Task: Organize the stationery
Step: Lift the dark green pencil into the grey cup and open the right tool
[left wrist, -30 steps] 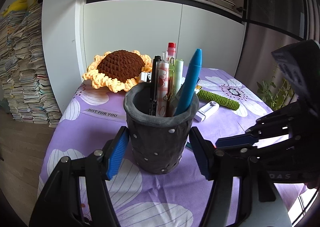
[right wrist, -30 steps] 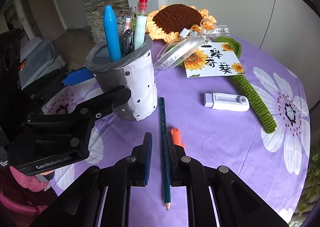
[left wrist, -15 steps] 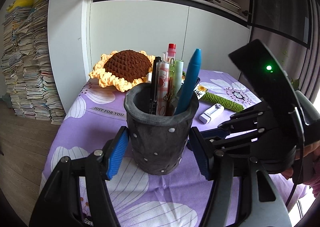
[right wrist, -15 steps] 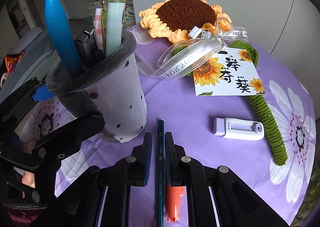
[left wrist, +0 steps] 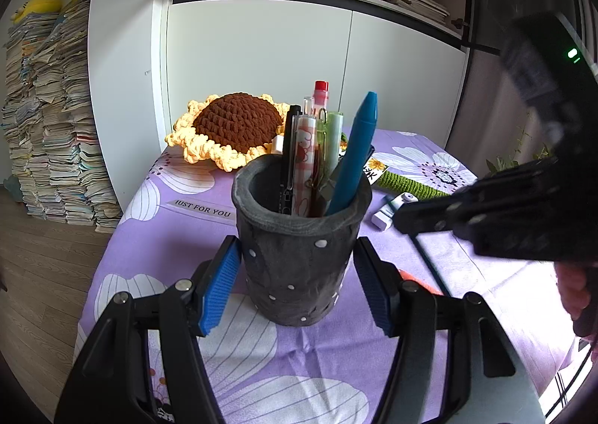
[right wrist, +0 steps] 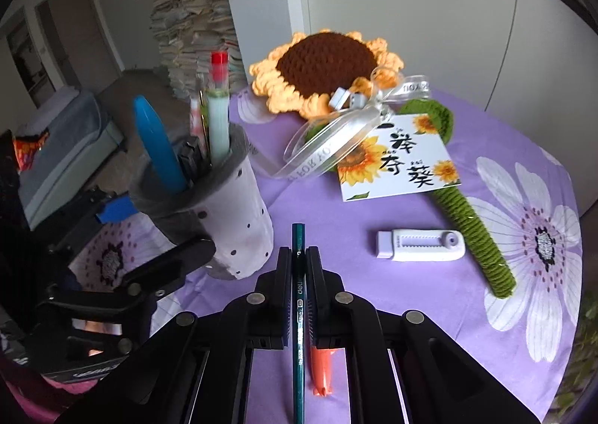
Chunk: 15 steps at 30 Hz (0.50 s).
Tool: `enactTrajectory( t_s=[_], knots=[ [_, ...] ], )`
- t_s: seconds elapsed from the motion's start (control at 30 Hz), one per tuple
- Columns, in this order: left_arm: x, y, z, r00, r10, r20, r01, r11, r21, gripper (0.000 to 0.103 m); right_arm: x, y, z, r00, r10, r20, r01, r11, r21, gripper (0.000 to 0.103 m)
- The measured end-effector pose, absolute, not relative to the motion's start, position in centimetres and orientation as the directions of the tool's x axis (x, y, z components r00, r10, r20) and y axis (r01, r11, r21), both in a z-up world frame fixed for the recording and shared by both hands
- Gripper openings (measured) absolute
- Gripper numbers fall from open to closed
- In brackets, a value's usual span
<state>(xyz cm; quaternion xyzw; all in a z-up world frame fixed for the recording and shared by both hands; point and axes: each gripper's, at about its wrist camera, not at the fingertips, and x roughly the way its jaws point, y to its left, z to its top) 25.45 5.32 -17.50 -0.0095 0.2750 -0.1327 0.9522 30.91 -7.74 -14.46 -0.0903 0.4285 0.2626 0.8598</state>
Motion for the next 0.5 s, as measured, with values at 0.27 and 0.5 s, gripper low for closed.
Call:
enactTrajectory(
  t_s=[0.27, 0.5],
  knots=[
    [25.5, 5.3, -17.5, 0.813, -0.258, -0.522, 0.248, 0.965, -0.091, 0.062, 27.3, -9.5, -9.2, 0.622, 0.410, -0.667, -0.503, 0.862, 0.060, 0.008],
    [25.5, 5.3, -17.5, 0.813, -0.258, -0.522, 0.248, 0.965, -0.090, 0.062, 23.5, -9.3, -3.2, 0.713, 0.497, -0.494, -0.554, 0.832, 0.037, 0.008]
  ],
)
